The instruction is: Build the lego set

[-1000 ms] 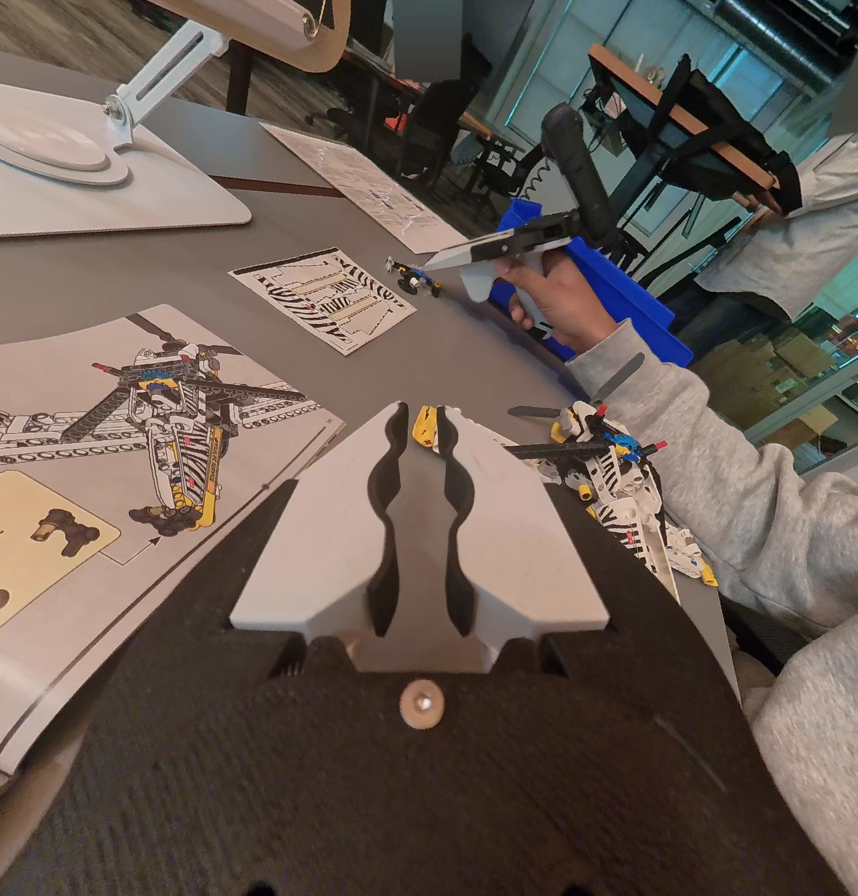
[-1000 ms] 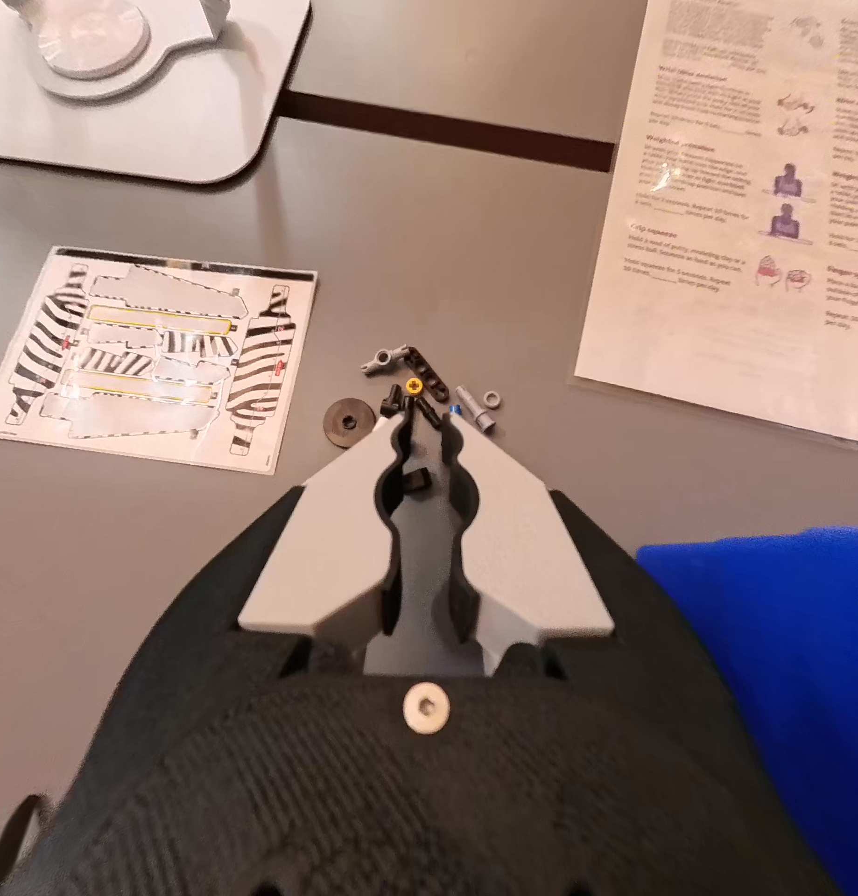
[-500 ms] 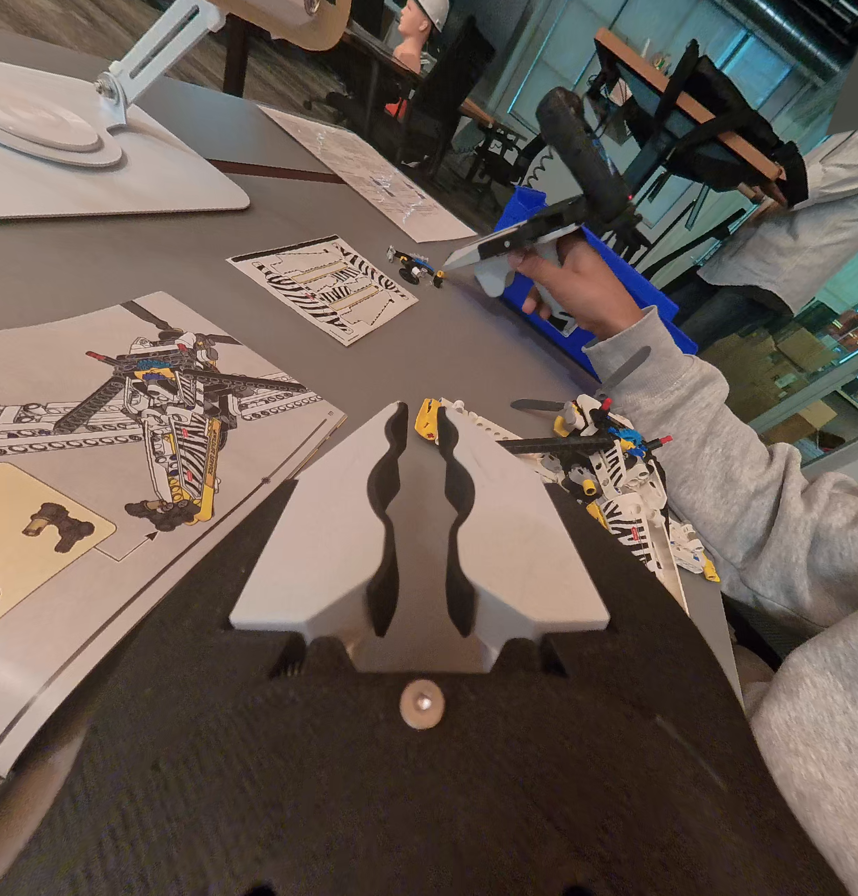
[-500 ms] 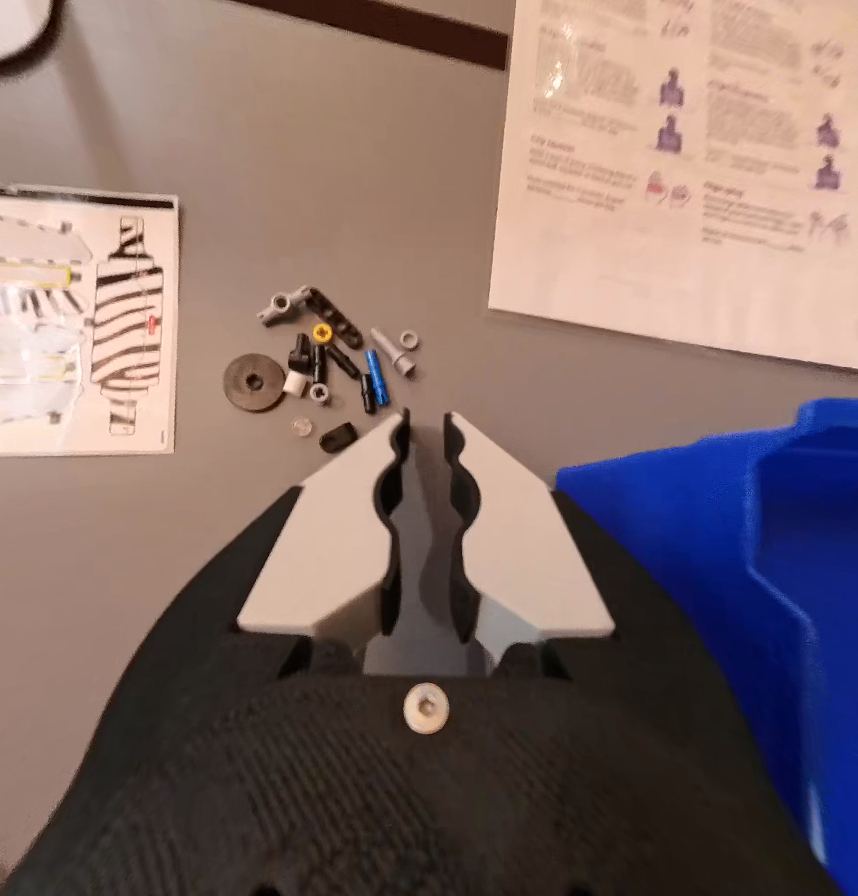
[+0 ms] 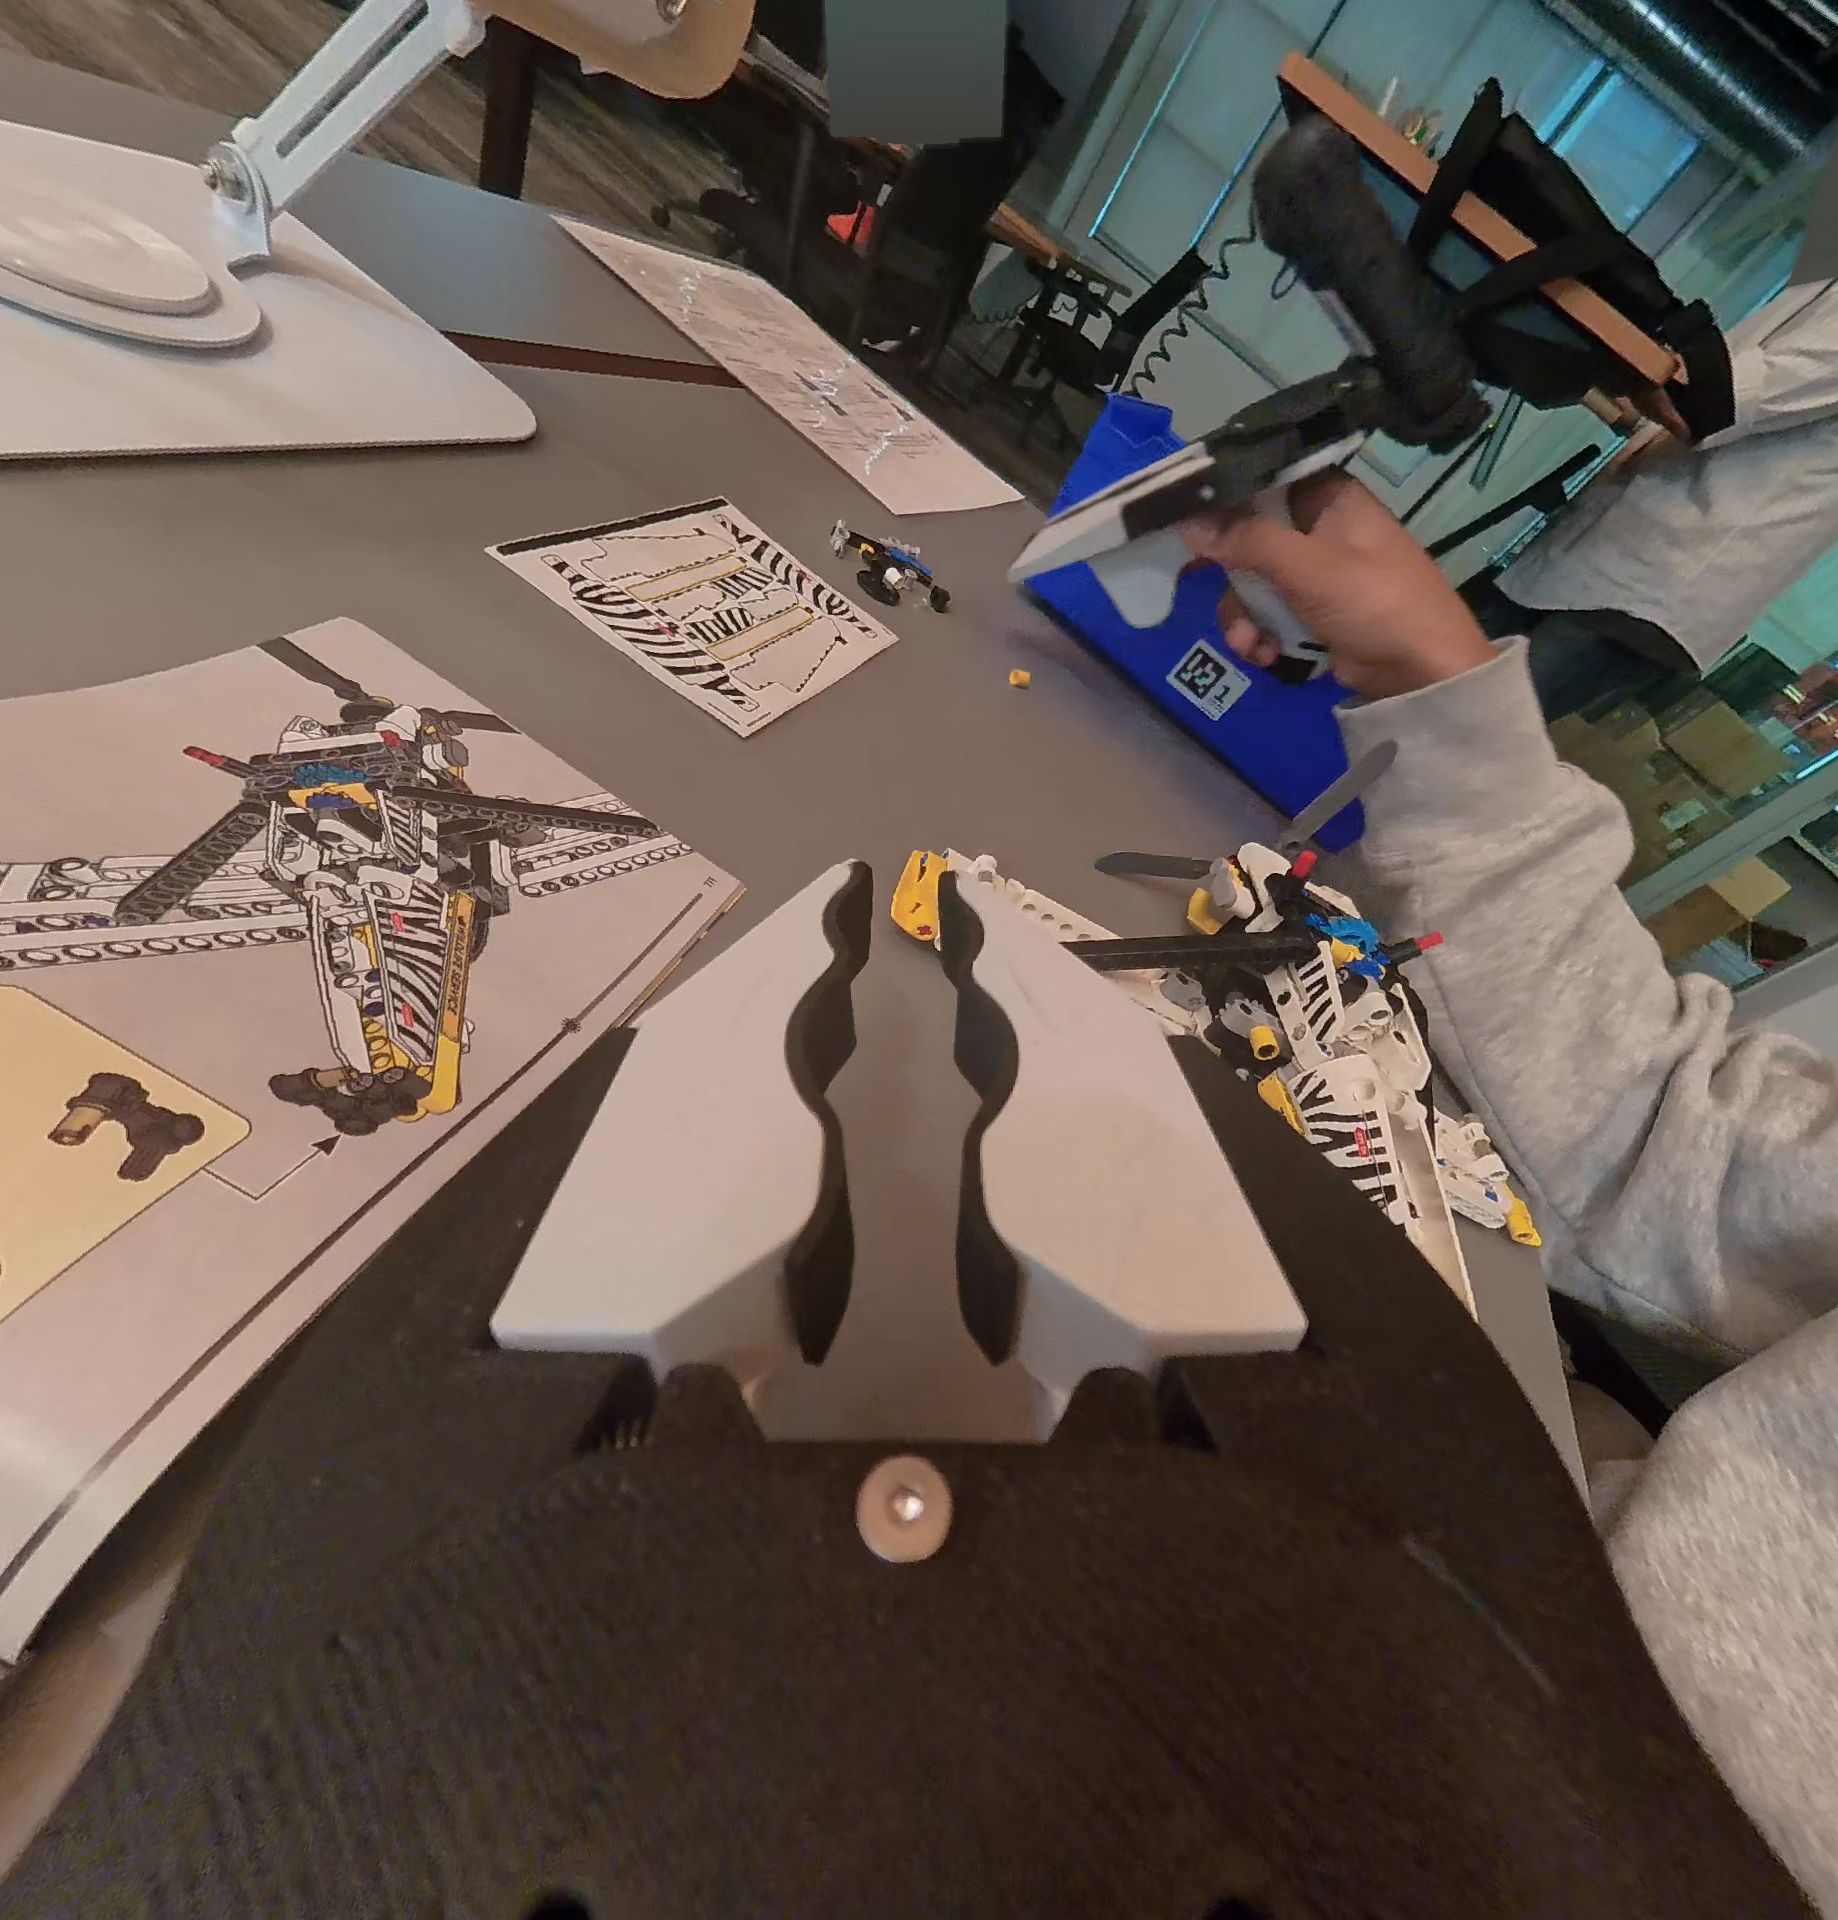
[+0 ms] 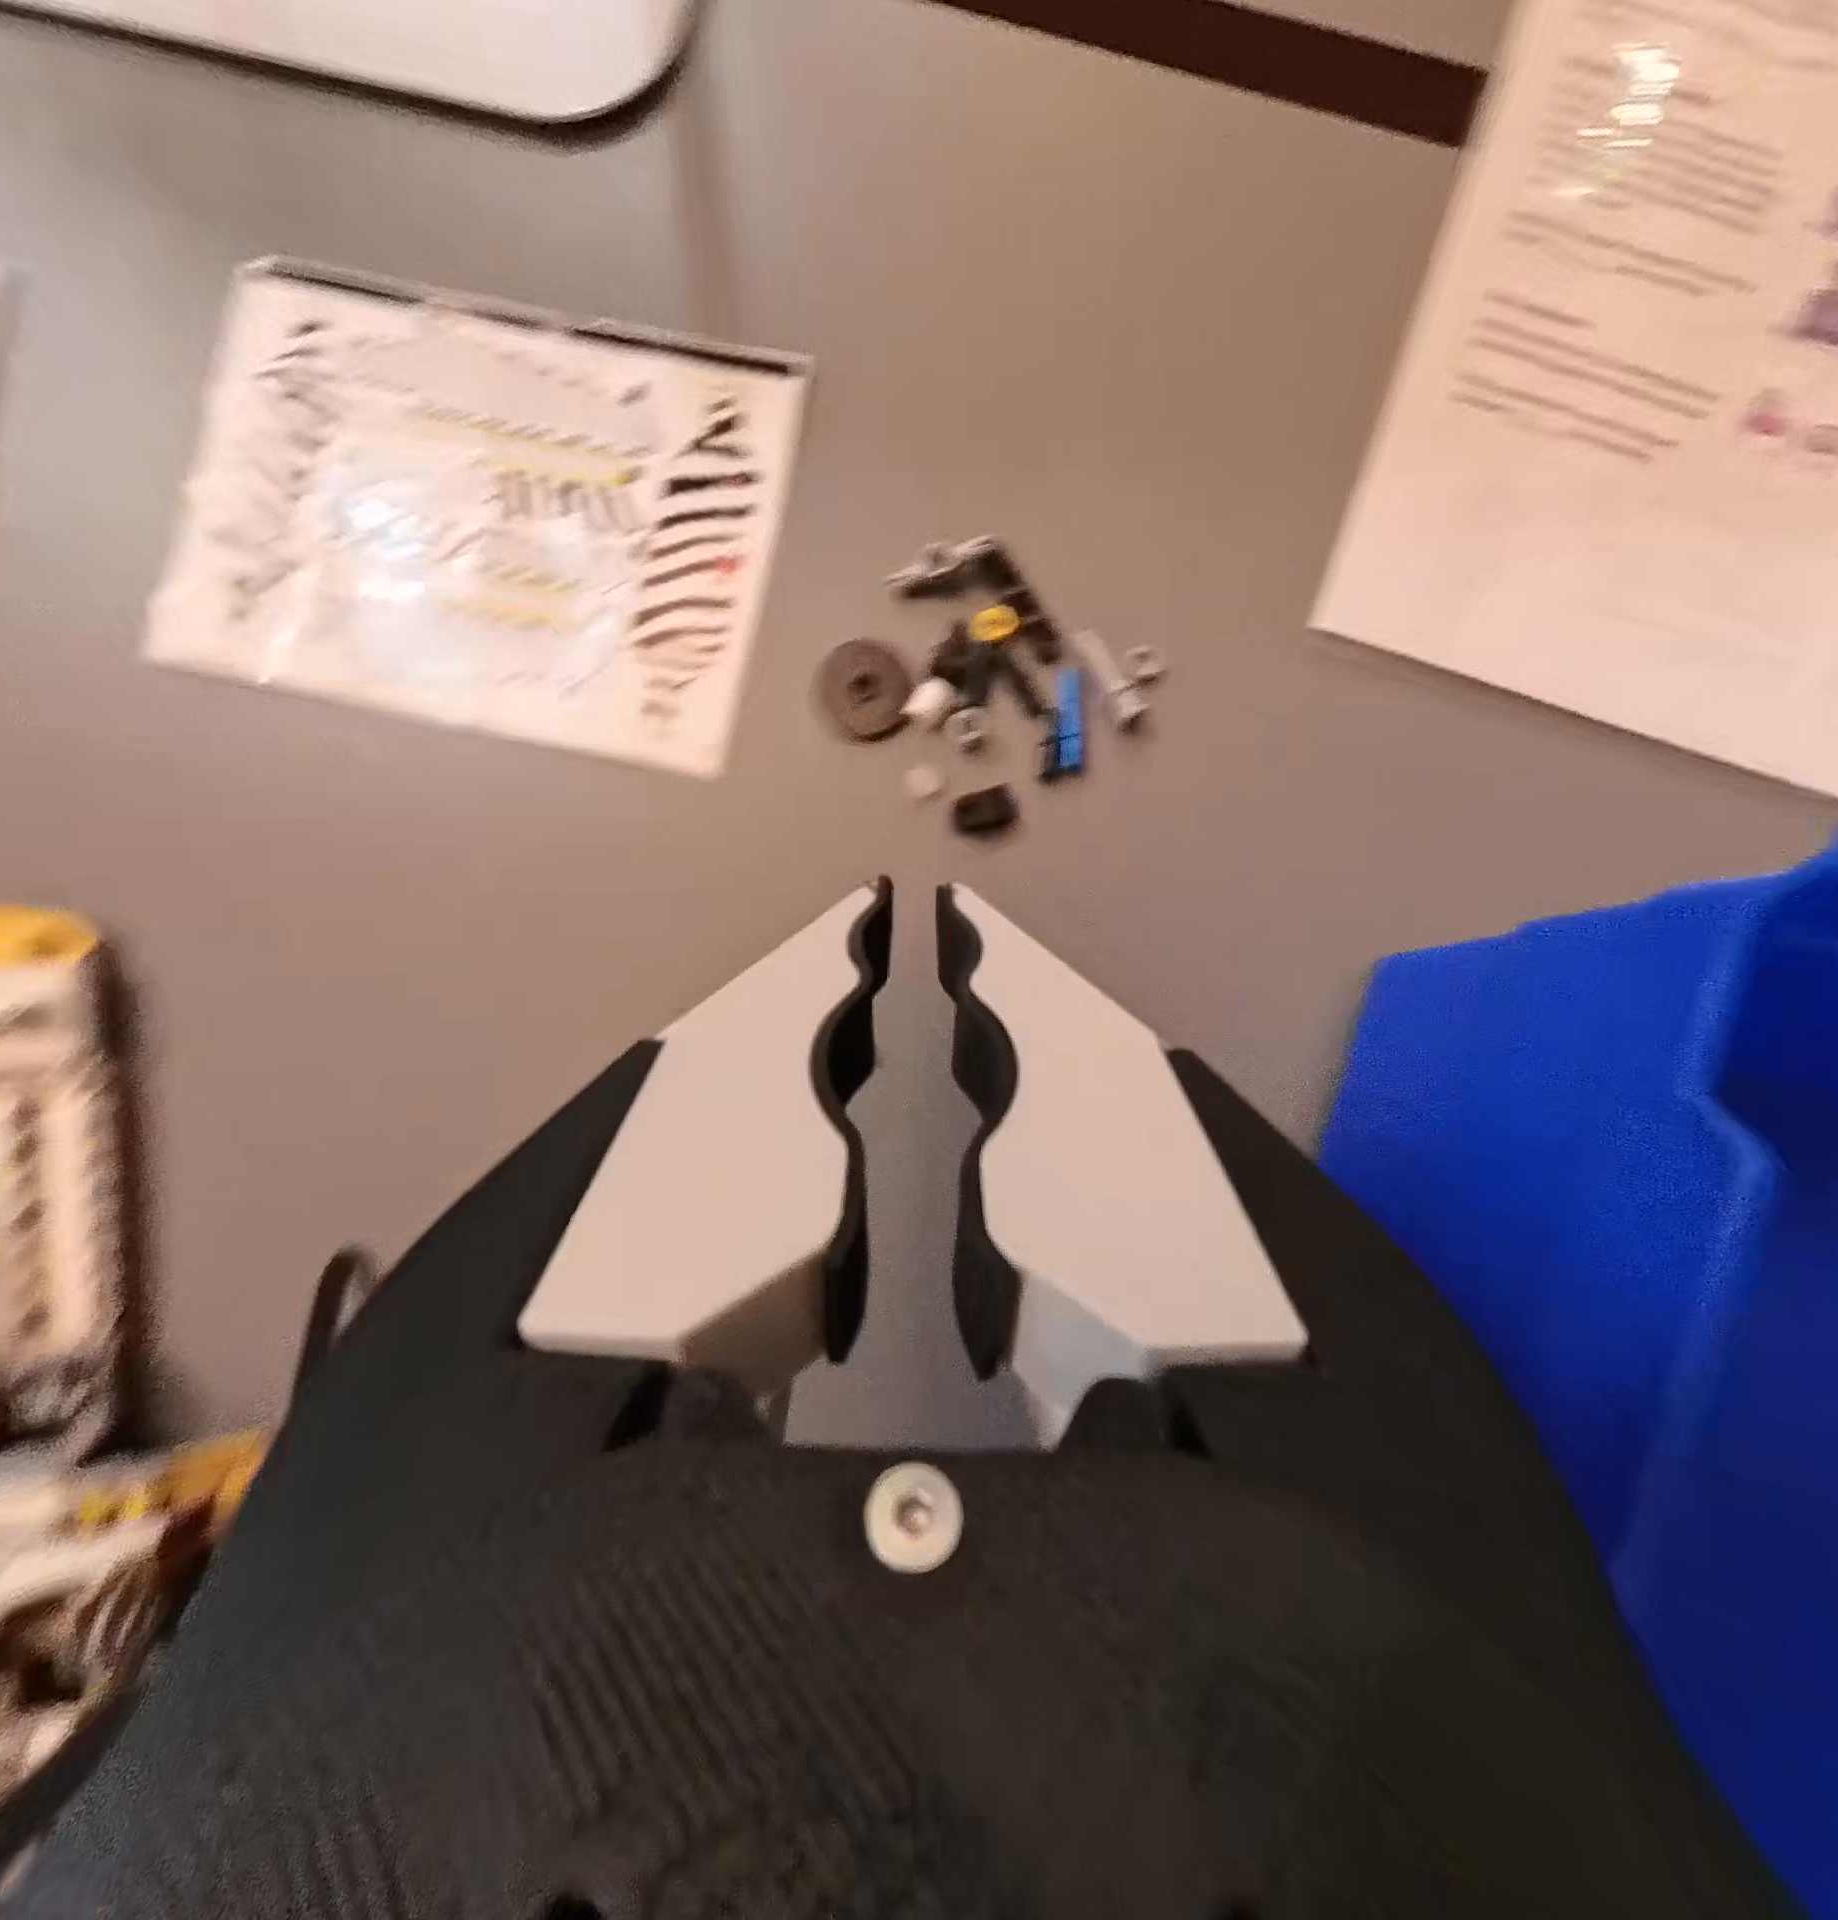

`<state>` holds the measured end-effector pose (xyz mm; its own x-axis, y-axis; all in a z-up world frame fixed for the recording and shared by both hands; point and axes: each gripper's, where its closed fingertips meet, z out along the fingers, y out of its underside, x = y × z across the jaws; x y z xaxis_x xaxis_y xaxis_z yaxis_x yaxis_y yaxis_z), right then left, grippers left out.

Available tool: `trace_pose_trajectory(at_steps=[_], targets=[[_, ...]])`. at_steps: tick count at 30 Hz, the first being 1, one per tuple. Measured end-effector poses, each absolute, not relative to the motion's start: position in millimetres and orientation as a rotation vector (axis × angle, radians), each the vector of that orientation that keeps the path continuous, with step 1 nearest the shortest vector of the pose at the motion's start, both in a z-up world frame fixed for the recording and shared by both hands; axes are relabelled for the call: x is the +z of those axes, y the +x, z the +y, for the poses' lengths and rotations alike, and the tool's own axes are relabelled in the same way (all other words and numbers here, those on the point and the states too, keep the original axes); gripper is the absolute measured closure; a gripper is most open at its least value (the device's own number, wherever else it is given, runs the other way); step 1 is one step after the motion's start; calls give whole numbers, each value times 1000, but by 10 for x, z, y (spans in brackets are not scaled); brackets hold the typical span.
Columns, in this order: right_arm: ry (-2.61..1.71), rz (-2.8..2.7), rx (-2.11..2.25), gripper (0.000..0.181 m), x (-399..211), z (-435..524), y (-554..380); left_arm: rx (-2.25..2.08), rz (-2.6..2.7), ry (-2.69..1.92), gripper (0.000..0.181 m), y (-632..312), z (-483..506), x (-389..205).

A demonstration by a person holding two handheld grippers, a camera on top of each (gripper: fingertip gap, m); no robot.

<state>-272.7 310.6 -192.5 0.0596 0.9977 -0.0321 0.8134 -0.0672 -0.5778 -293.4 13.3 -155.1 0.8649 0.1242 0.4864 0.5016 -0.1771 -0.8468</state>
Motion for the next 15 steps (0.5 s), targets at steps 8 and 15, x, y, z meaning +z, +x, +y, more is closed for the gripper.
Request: trace_pose_trajectory(at_steps=[8, 15], targets=[[-1754, -2226, 569, 163, -2143, 2648, -2205, -362, -492, -1730, 170, -2959, 128, -1544], [-1654, -2339, 525, 181, -2259, 2513, -2222, -362, -491, -1740, 169, -2951, 132, -1561]])
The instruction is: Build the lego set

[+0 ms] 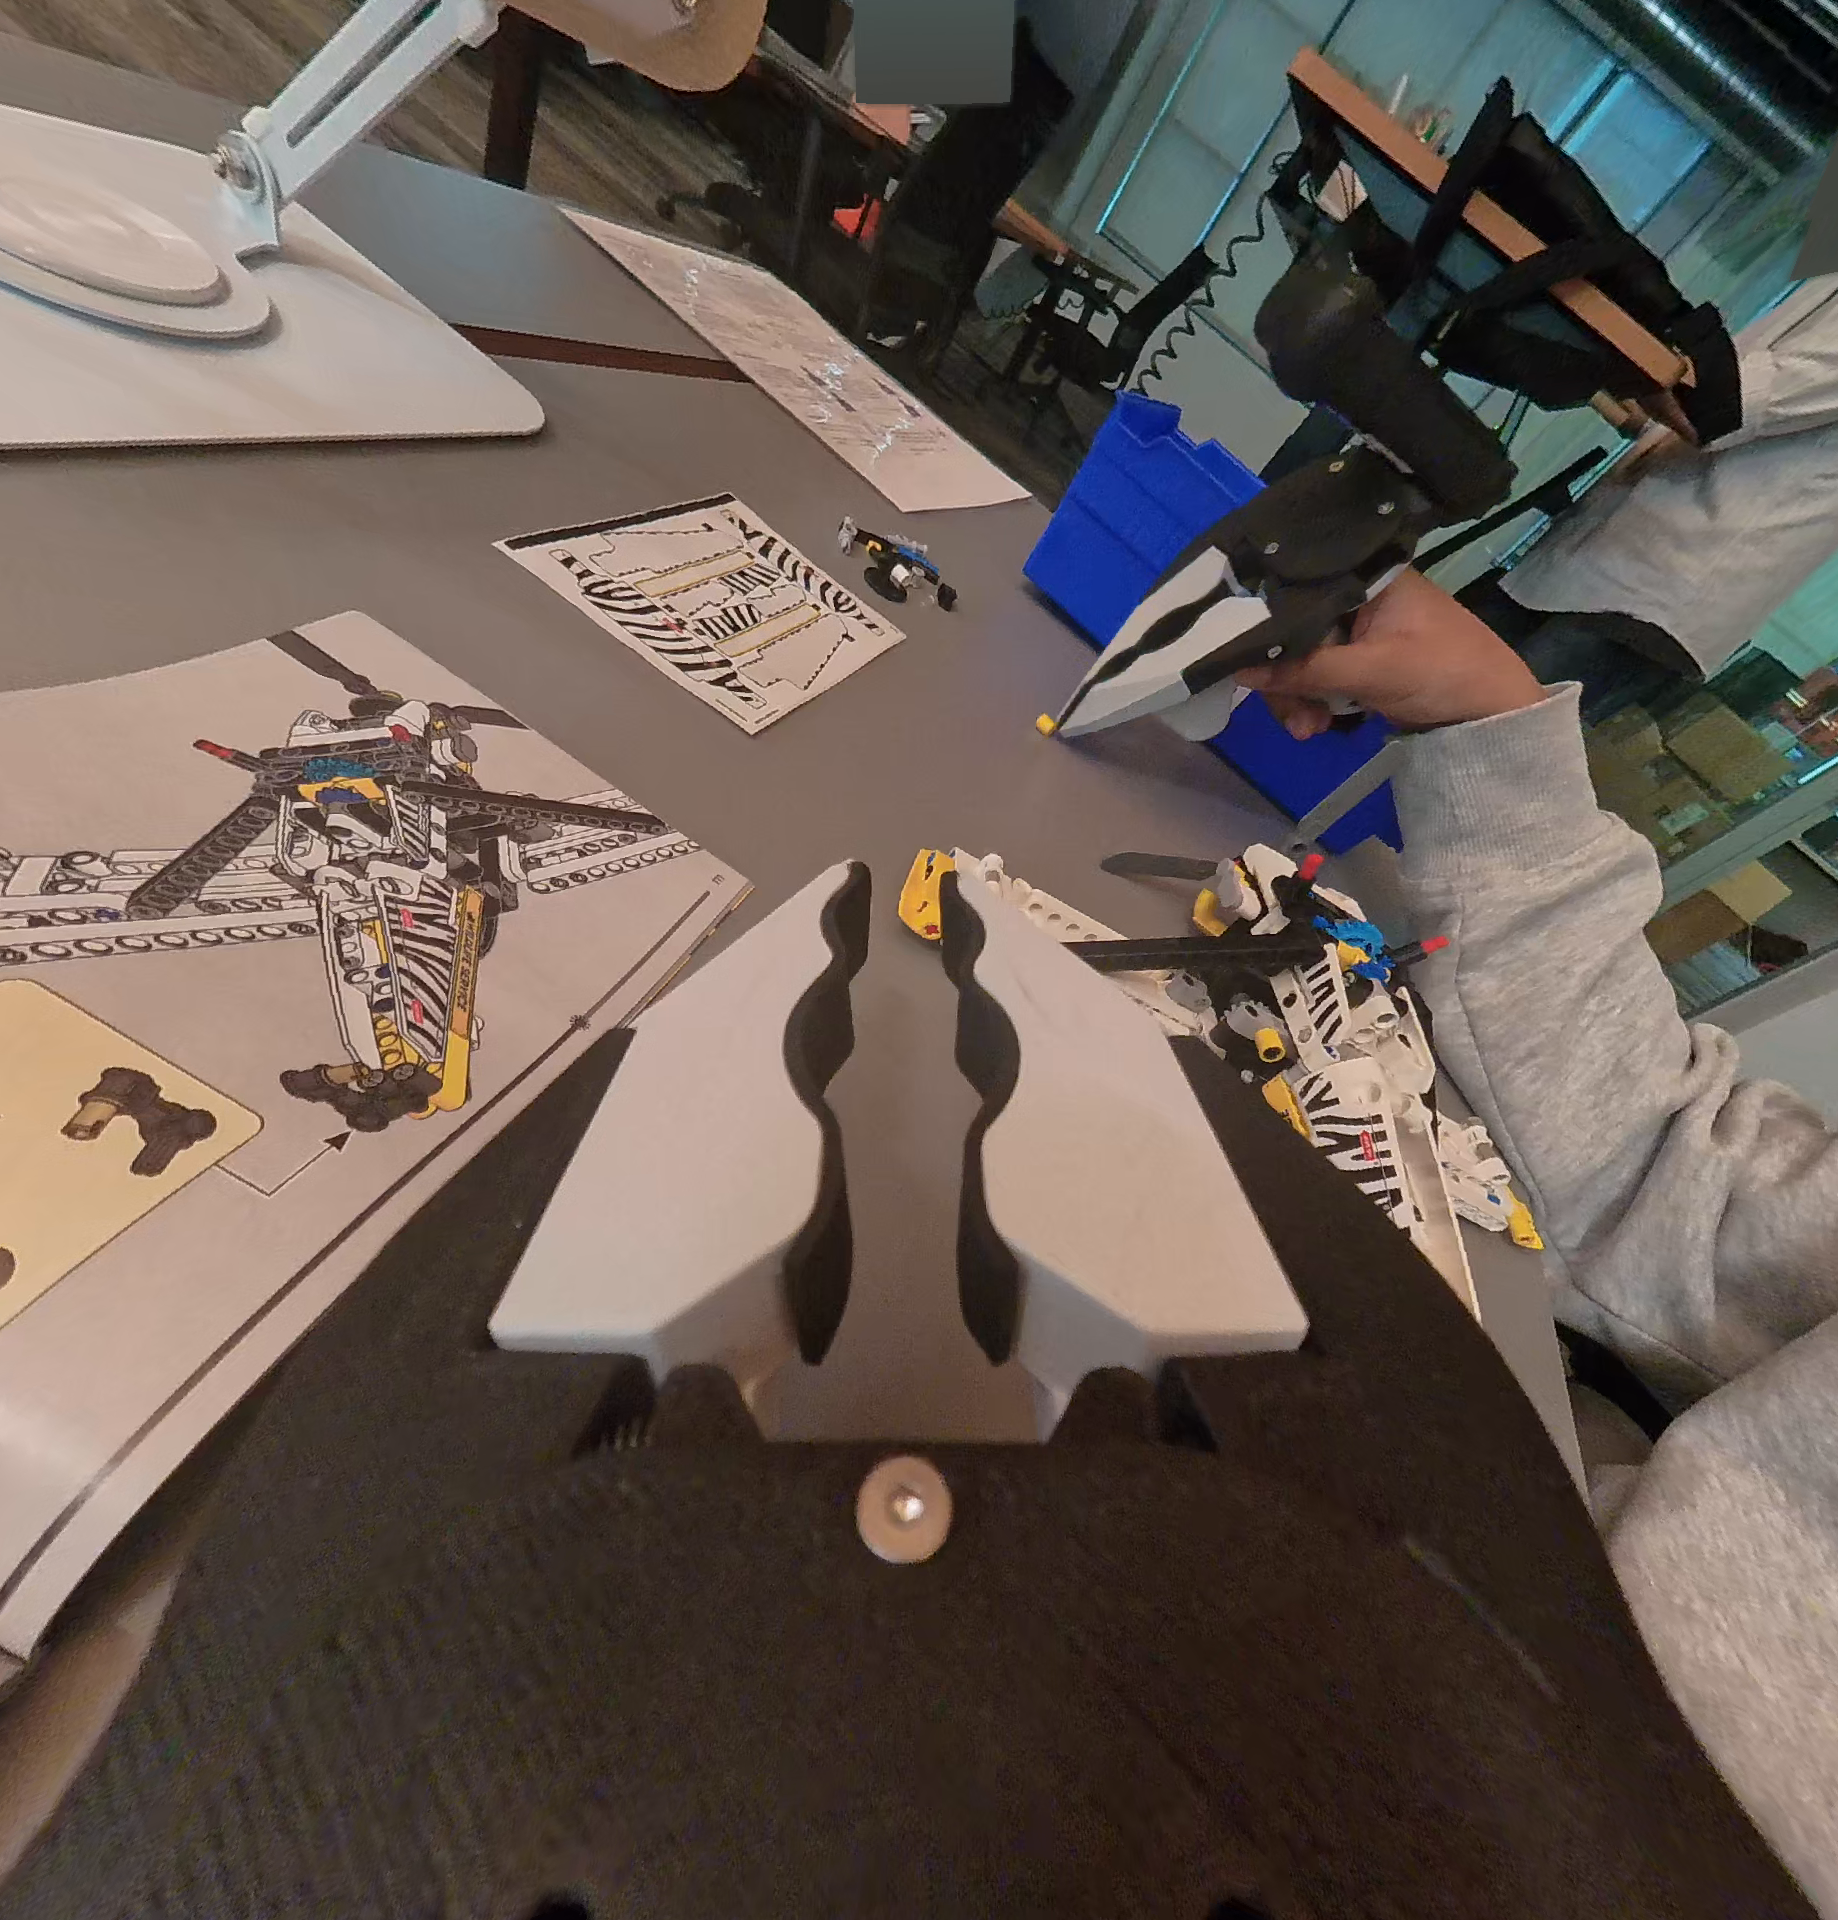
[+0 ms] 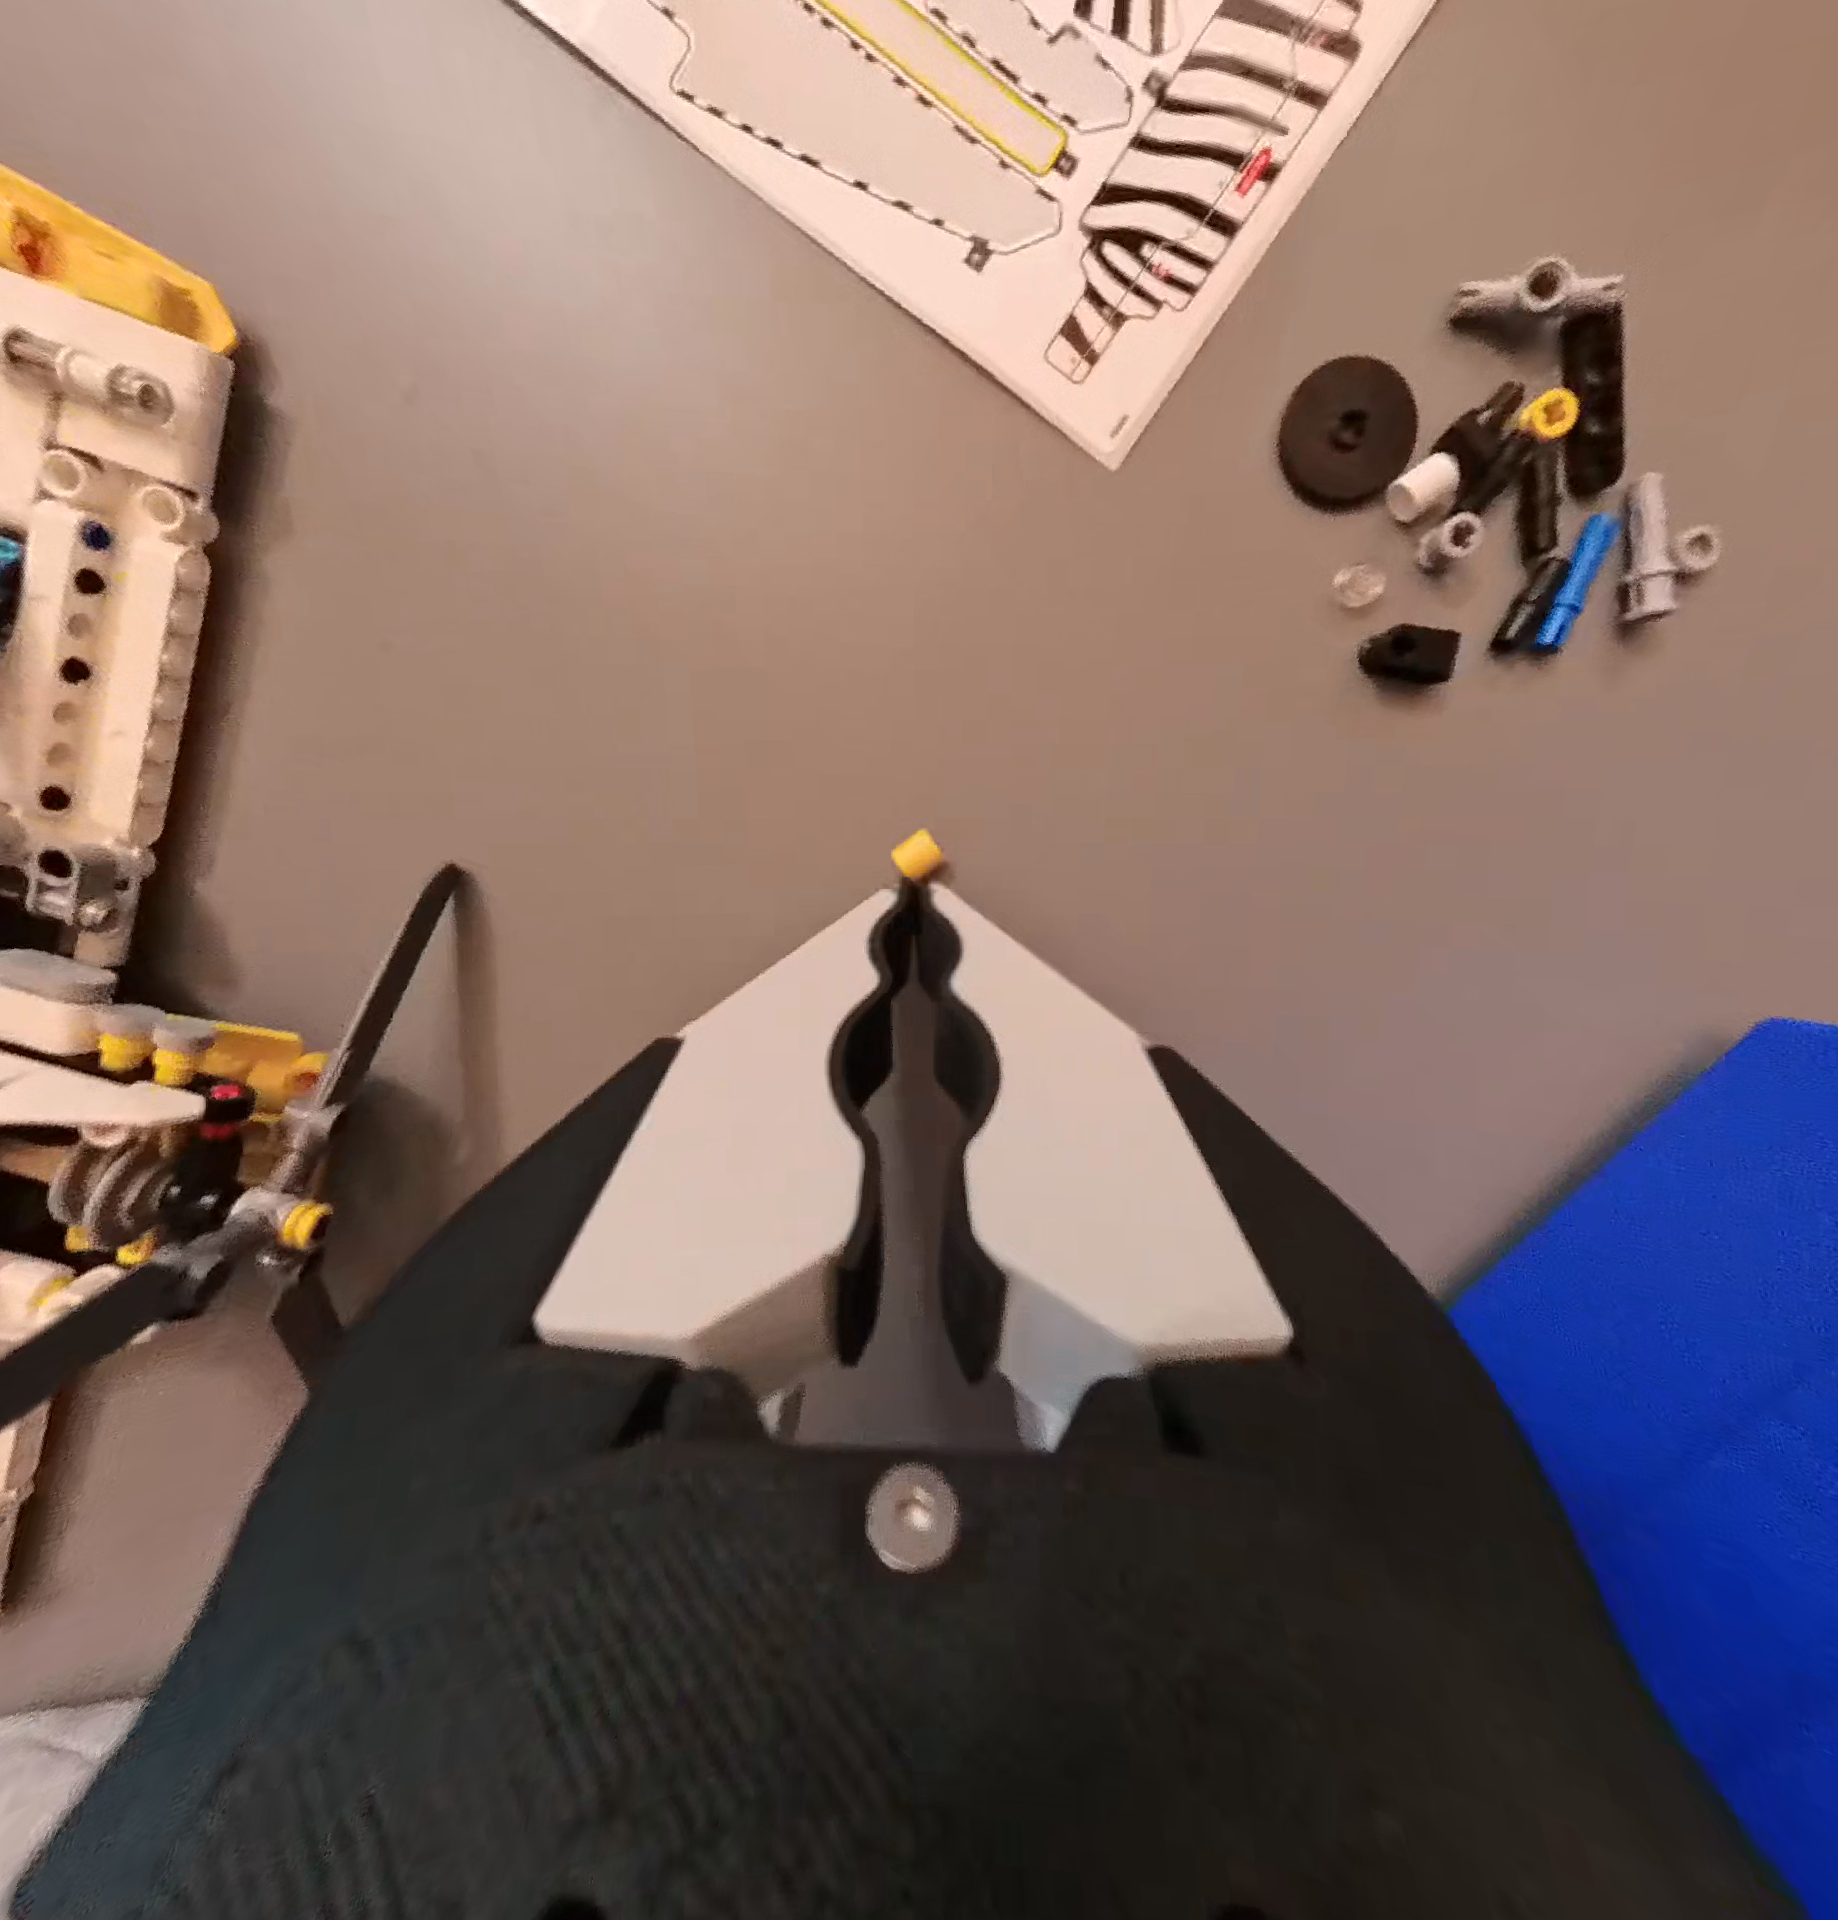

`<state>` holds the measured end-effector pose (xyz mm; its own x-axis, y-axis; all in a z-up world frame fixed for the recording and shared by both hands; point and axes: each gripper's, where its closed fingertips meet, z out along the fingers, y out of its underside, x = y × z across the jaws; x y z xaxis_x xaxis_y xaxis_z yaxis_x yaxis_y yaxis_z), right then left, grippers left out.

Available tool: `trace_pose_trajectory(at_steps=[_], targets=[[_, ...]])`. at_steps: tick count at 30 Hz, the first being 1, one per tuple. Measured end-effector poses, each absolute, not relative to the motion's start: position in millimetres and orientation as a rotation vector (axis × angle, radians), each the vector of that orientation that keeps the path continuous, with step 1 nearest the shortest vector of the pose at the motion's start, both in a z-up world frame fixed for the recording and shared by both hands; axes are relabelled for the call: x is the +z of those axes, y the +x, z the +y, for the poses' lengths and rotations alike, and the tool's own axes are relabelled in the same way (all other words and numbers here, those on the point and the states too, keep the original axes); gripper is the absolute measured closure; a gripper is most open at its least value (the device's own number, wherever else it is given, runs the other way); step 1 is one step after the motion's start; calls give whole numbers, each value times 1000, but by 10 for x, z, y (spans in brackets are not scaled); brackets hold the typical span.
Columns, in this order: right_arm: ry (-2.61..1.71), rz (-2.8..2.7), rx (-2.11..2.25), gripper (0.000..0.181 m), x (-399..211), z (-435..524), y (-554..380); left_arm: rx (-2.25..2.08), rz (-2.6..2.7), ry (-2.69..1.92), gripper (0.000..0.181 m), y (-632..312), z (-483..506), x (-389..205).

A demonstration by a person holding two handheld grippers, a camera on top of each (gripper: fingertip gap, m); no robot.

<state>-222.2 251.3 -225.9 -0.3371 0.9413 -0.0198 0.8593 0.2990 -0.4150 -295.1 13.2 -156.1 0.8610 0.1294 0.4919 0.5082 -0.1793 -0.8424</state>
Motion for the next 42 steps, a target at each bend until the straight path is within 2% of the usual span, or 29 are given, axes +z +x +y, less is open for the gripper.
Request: trace_pose_trajectory(at_steps=[2, 4, 9, 13, 15, 20, 26, 31, 42], targets=[[-1630, -2304, 527, 181, -2216, 2538, -2274, -365, -491, -1738, 169, -2948, 132, -1556], [-1622, -2282, 576, 169, -2172, 2515, -2315, -370, -491, -1737, 169, -2941, 133, -1553], [-1601, -2298, 684, 157, -2155, 2396, -2366, -382, -491, -1737, 168, -2927, 138, -1552], [-1537, -2347, 707, 160, -2221, 2269, -2427, -391, -495, -1737, 167, -2920, 141, -1556], [-1535, -2353, 655, 173, -2278, 2275, -2447, -397, -495, -1736, 167, -2914, 143, -1557], [-1492, -2241, 746, 174, -2056, 2303, -2565, -395, -495, -1734, 167, -2912, 141, -1545], [-1587, -1735, 635, 174, -1775, 2918, -2909, -405, -498, -1737, 166, -2906, 149, -1561], [-1786, -1549, 657, 174, -1989, 3204, -3020, -412, -499, -1740, 166, -2899, 156, -1571], [-1812, -1530, 687, 174, -2138, 3320, -3144, -423, -502, -1738, 166, -2892, 161, -1574]])
